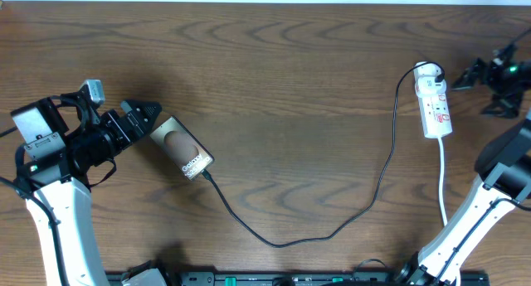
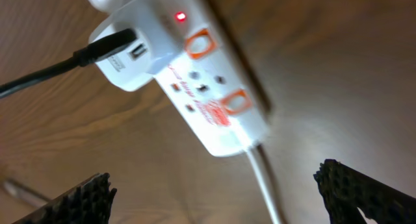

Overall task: Plug charger to phone and switch on socket
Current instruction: 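Lift the right gripper away from the power strip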

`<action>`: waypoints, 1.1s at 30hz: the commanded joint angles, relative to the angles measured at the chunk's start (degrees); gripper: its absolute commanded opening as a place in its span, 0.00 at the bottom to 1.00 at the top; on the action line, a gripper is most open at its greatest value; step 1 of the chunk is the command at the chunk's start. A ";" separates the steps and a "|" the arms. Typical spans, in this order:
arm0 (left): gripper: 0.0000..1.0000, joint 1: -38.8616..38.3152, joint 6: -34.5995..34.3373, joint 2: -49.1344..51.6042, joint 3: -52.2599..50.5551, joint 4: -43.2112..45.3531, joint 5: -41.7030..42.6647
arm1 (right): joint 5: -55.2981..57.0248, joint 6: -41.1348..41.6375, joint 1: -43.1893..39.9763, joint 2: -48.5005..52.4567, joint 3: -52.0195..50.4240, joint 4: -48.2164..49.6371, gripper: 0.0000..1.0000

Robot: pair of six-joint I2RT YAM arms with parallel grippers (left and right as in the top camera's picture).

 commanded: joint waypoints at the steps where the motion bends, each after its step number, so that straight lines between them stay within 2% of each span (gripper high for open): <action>1: 0.94 0.09 0.59 0.02 0.00 -0.13 1.09 | 5.18 4.24 0.50 -5.81 5.01 -1.27 0.99; 11: 0.94 0.09 0.59 0.02 0.00 -0.15 0.66 | 5.33 10.56 3.98 -25.35 5.03 -1.25 0.99; 17: 0.94 0.09 0.59 0.02 0.00 -0.17 0.63 | 5.33 11.54 8.00 -33.14 5.03 -1.22 0.99; 33: 0.94 0.09 0.59 0.02 0.00 -0.15 0.63 | 5.33 11.54 8.90 -36.33 5.03 -1.20 0.99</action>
